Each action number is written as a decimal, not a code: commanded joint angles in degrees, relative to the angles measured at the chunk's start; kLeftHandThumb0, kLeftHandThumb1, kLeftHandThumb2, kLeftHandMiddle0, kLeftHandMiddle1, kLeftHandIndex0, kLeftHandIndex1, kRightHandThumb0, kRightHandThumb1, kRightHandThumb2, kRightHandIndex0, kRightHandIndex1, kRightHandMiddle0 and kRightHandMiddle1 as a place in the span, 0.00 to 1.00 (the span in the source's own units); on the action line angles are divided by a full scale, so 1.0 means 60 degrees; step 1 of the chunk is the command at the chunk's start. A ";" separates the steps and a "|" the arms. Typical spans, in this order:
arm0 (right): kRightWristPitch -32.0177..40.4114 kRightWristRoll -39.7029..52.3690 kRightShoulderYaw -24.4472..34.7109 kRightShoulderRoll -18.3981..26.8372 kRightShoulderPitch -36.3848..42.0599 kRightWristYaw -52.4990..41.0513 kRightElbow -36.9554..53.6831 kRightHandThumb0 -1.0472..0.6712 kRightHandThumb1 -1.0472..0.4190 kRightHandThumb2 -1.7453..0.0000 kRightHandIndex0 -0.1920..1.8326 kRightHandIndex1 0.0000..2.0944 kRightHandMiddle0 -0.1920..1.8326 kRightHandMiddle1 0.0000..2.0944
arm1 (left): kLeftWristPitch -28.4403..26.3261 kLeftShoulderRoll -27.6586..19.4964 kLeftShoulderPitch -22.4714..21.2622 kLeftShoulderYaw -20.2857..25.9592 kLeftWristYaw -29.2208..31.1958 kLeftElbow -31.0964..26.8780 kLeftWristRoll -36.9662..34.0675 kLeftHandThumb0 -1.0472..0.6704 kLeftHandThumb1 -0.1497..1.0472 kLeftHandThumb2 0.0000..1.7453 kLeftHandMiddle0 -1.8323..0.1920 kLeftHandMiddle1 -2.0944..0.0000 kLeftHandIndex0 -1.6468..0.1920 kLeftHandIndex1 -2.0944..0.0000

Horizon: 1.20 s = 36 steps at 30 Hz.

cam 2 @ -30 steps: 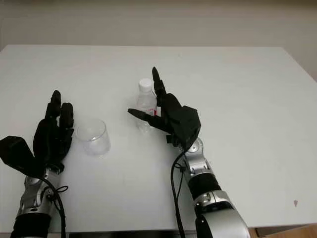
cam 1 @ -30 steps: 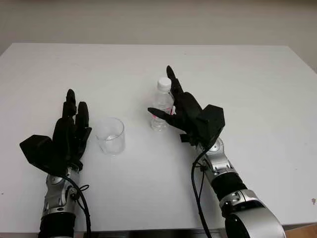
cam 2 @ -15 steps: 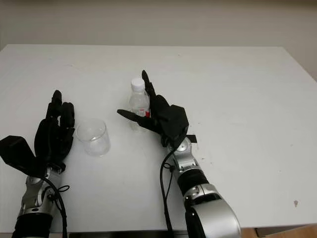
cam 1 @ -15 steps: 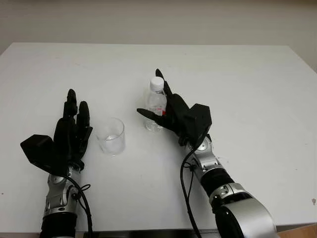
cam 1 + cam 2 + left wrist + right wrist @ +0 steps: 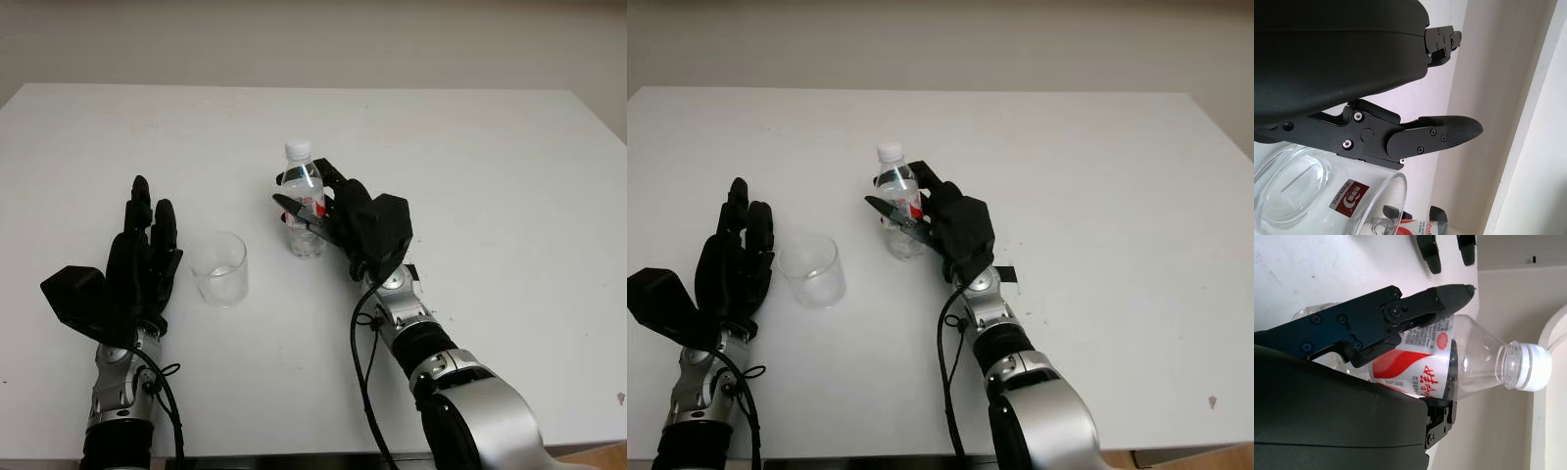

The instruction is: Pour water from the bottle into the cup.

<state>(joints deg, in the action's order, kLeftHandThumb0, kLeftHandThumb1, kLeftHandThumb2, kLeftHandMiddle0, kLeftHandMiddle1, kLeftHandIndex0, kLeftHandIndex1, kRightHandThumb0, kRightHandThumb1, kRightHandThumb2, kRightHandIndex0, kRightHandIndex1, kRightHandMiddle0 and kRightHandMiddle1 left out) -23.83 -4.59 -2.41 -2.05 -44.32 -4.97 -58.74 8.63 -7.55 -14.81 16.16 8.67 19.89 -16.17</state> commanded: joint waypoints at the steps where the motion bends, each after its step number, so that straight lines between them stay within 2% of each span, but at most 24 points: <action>1: -0.0257 -0.0136 -0.0116 0.0056 -0.0106 -0.0041 -0.0053 0.42 0.00 0.75 0.99 1.00 0.92 1.00 | 0.0008 0.0051 0.0048 0.0002 0.0015 0.0201 -0.0002 0.25 1.00 0.28 0.95 0.97 0.95 0.97; 10: -0.0698 -0.0524 -0.0281 0.0111 -0.0164 0.0263 -0.0223 0.43 0.00 0.74 1.00 1.00 1.00 1.00 | 0.0071 0.0053 0.0007 0.0035 0.0035 0.0274 -0.0029 0.25 1.00 0.28 0.95 0.97 0.95 0.97; 21: -0.1016 -0.0728 -0.0247 0.0234 -0.0368 0.0897 -0.0012 0.45 0.00 0.73 1.00 1.00 0.97 1.00 | 0.0052 -0.0020 -0.0018 0.0037 0.0095 0.0261 -0.0020 0.25 1.00 0.29 0.95 0.98 0.96 0.98; 25: -0.1071 -0.0866 -0.0262 0.0421 -0.0513 0.1212 0.0068 0.44 0.00 0.76 1.00 1.00 0.90 1.00 | 0.0032 -0.0026 -0.0028 0.0029 0.0033 0.0249 0.0023 0.25 1.00 0.29 0.95 0.97 0.95 0.97; 36: -0.0996 -0.1626 -0.0603 0.1029 -0.1303 0.1683 -0.0075 0.41 0.00 0.79 0.83 1.00 0.66 1.00 | 0.0021 -0.0048 -0.0074 0.0043 0.0099 0.0291 -0.0026 0.26 1.00 0.29 0.95 0.98 0.96 0.98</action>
<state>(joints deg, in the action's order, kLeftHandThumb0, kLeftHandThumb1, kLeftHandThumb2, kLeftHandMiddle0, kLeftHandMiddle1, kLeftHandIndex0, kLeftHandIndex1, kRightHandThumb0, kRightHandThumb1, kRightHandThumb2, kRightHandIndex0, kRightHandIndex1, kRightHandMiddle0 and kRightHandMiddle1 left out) -29.23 -13.88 -5.54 3.62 -49.79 4.96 -59.75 9.10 -7.86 -15.46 16.30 9.15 20.88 -16.18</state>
